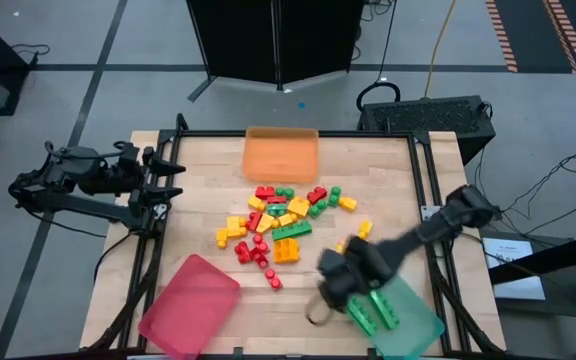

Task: Sort blocks
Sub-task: Put the yellow 2 stud game piece into the orange bin

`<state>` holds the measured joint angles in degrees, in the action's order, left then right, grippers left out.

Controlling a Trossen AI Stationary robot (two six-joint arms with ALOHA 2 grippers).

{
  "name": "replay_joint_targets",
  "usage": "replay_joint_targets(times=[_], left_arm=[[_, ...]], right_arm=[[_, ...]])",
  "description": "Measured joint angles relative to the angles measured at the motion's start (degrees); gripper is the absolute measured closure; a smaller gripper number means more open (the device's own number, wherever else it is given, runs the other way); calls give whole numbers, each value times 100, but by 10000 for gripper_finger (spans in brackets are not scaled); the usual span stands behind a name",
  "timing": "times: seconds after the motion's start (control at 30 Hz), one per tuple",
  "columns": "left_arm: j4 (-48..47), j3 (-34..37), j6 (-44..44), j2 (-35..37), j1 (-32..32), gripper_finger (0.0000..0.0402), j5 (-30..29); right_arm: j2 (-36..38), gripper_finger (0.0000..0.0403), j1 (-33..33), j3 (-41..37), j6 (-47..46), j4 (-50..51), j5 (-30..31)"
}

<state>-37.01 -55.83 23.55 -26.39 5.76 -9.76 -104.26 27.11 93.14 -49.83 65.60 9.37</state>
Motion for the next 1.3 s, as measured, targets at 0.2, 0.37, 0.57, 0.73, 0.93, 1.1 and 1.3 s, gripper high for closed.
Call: replay_joint_targets(times=[0.2,0.37,0.57,0.73,0.93,1.1,1.3], left_arm=[[-2,0,1,-2,-1,56,0],[-45,0,4,-2,0,56,0],[-464,0,158,-2,-2,56,0],[-567,0,295,0,-2,56,2],[-608,0,308,-1,0,56,1],[-610,0,308,-2,0,56,0],[-616,0,292,-2,-1,56,1]], right_arm=[[-416,82,-976,-3,2644,-1044,-80],[-574,79,-1294,-4,4293,-1812,-251],[-778,79,-1315,7,5347,-2158,-649],[-1099,79,-1313,2,5712,-2153,-821],[-1546,82,-1281,451,6103,-2008,-813],[-2035,100,-1278,921,6004,-1298,-801],[-2355,130,-1277,1086,5907,-545,-504]])
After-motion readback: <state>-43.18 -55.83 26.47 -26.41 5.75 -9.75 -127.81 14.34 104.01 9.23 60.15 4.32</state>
